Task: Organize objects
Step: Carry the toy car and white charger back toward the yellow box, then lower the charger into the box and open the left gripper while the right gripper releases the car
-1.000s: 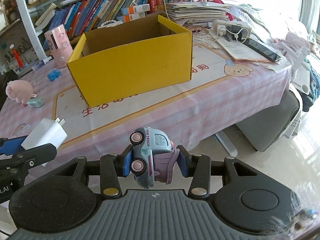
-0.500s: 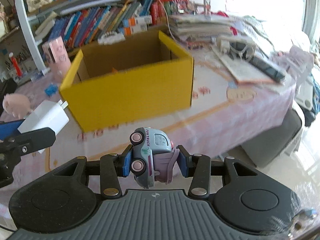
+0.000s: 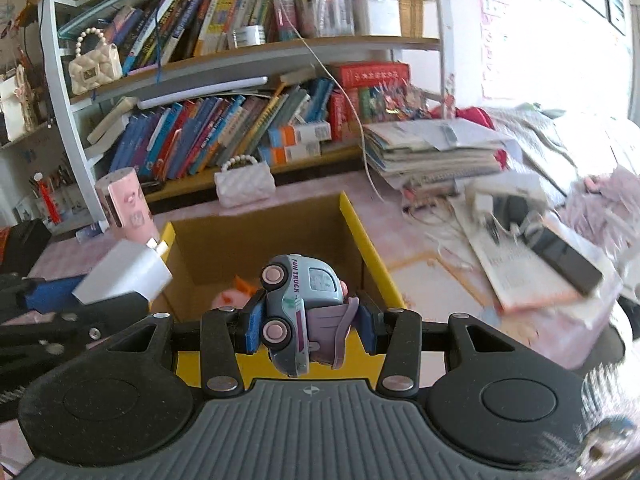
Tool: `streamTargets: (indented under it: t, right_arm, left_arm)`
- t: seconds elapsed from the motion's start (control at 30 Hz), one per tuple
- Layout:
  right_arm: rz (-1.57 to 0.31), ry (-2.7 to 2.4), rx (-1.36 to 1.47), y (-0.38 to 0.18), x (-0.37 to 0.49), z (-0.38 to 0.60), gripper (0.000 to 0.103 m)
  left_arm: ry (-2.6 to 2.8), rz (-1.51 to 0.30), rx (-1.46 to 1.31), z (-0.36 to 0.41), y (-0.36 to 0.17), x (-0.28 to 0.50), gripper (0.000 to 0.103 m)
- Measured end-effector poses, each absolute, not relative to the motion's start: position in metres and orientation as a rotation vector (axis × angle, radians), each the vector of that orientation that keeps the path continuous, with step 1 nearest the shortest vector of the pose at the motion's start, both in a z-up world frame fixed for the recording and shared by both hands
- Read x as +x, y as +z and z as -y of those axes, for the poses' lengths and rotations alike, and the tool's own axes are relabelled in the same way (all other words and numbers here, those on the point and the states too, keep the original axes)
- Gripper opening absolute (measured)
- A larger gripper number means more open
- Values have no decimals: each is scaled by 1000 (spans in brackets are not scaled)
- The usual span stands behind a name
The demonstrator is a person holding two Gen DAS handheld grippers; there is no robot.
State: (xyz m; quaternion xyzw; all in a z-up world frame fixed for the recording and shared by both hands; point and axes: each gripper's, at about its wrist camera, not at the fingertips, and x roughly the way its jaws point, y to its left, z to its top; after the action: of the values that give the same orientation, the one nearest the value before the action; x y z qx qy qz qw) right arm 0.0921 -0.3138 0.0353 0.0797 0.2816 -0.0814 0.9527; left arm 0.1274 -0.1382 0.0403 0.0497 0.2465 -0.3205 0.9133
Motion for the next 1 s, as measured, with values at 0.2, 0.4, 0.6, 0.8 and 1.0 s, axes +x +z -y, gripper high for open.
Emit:
streamTargets:
  t: [0.2, 0.4, 0.6, 0.8, 1.0]
  right_arm:
    - [-596, -104, 130, 28, 129, 325, 42]
    - [-633, -41, 96, 16, 163, 331, 42]
    - [-683, 17, 43, 1, 197, 334, 42]
    - [-741, 79, -15, -15, 226, 334, 42]
    - [-790, 134, -64, -25, 243, 330, 42]
  left_arm:
    - [-607, -545, 101, 153, 27, 152, 41]
    - [-556, -604, 127, 167, 8, 174, 41]
    - [-526, -644, 178, 182, -9, 190, 41]
    - [-505, -676, 218, 194, -22, 201, 41]
    - [-487, -703, 238, 200, -29, 206, 41]
